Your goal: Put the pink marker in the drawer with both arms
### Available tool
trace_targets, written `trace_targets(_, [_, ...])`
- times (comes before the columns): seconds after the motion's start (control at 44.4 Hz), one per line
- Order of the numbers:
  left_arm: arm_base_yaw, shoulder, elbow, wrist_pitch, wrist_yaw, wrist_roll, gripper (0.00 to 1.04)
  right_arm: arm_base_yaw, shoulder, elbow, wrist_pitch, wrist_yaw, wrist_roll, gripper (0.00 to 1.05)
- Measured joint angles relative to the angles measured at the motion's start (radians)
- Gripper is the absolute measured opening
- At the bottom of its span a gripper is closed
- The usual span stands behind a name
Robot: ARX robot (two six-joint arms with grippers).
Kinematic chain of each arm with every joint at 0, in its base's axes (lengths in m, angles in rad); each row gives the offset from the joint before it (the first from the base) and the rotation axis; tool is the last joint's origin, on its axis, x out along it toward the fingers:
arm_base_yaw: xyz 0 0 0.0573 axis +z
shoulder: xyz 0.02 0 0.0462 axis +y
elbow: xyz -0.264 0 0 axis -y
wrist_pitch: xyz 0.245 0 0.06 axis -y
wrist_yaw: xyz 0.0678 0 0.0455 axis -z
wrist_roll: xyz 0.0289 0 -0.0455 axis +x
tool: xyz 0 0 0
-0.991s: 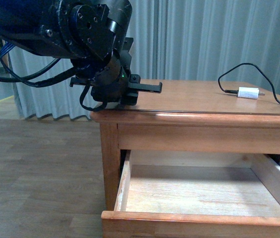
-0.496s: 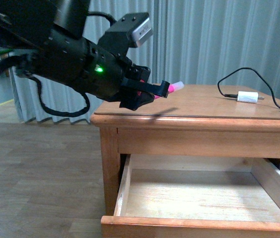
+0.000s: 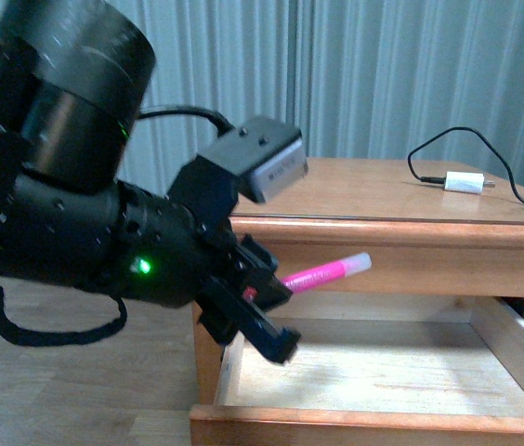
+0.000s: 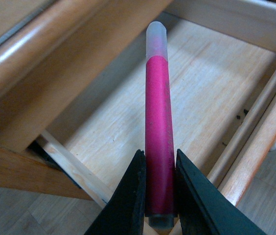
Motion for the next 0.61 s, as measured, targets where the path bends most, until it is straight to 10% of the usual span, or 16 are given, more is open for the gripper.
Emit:
trace_targets(0.36, [-0.066,0.233,0.097,0.089,-0.122,-0.067,0.15,0.000,0.000,0.000,0.000,0.000,0.000,0.96])
trace_targets(0.608, [-0.093,0.264,0.133,0.078,-0.174,-0.140,0.54,0.000,0.000,0.000,0.000,0.000,0.000,0.96])
